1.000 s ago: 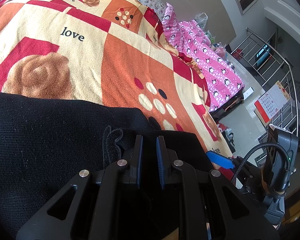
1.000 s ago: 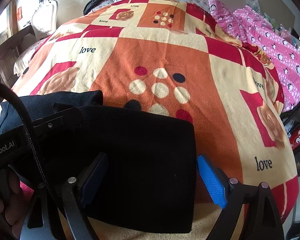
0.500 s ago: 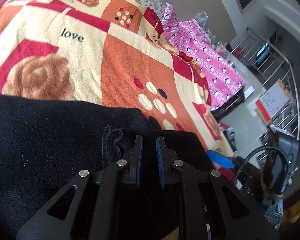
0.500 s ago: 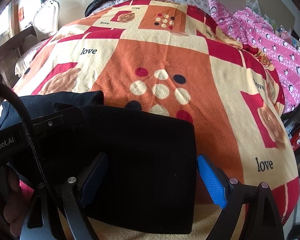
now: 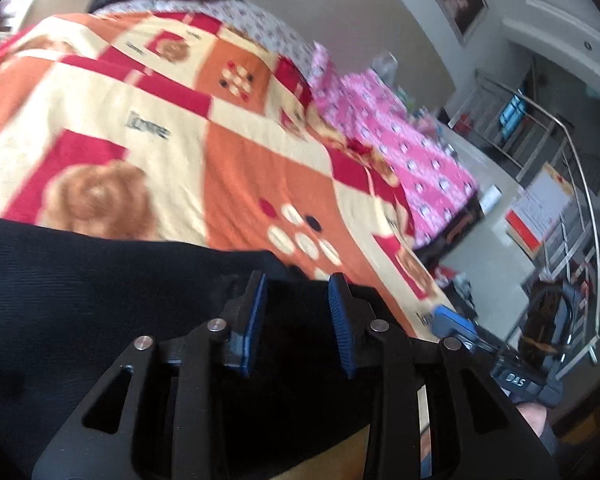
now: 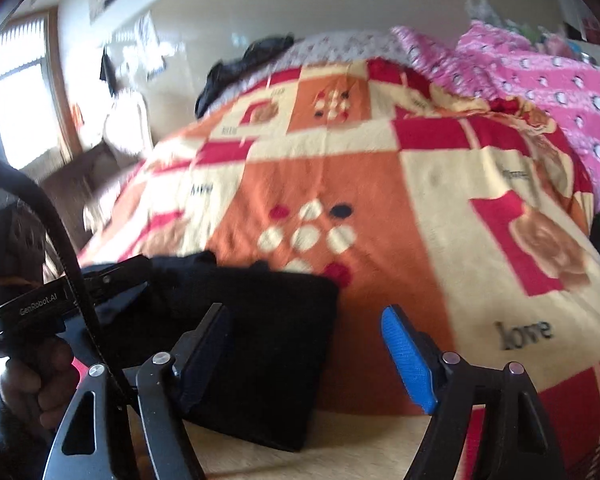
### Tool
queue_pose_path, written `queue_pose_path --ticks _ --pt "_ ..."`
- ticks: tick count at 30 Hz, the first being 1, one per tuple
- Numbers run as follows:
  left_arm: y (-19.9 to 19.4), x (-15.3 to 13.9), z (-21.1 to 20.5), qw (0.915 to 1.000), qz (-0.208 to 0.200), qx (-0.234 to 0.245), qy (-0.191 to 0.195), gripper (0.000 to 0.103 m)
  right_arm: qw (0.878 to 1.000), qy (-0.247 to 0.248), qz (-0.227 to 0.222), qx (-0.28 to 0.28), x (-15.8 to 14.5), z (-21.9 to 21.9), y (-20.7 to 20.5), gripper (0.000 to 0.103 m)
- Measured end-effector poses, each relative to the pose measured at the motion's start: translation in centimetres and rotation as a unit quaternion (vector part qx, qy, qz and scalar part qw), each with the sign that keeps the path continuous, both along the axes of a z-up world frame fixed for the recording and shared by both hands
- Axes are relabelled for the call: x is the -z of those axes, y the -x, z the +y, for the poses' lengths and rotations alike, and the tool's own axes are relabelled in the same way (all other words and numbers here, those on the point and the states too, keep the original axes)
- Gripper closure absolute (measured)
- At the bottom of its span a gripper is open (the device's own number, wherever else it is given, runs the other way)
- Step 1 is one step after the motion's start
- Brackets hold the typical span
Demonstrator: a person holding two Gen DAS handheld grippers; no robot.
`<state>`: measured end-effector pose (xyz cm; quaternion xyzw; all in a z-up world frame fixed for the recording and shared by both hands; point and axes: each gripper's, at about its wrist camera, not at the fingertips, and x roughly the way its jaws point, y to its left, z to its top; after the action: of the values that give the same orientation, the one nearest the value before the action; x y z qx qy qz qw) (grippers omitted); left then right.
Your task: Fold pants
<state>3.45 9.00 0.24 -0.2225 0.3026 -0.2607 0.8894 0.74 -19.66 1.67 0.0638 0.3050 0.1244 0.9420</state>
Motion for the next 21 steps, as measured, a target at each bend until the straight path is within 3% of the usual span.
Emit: queue_pose_path --ticks 4,9,12,14,18,19,21 --pt "2.2 -0.8 2.4 0.9991 0.013 -0.036 0.015 0.073 0.999 0.009 -0.003 -0.052 -0.2 0.8 1.1 0.025" --pt "6.7 -1.0 7.3 0.9892 0.034 -0.142 0.012 0.072 0.987 0.041 -0.03 -0.152 0.5 6.4 1.6 0.025" --pt "10.0 -0.1 10.6 0.9761 0.056 -0.207 0.032 0.068 0.981 0.073 0.012 -0.179 3.1 8.9 -0.1 0.024" --pt "11.9 1.0 12.2 0.964 0.073 -0.249 0.057 0.047 0.979 0.101 -0.001 -0.177 4.0 9.7 0.0 0.019" --pt "13.5 3.6 14.1 0.9425 0.112 -0.3 0.097 0.046 0.966 0.163 -0.01 -0.199 5.2 11.9 0.2 0.001" --pt "13.2 4.2 14.1 0.9386 0.123 -0.305 0.106 0.046 0.963 0.184 -0.019 -0.197 5.6 12.4 0.3 0.0" --pt "12.6 4.3 14.1 0.9363 0.123 -0.311 0.106 0.046 0.966 0.175 -0.031 -0.188 5.7 12.2 0.4 0.0"
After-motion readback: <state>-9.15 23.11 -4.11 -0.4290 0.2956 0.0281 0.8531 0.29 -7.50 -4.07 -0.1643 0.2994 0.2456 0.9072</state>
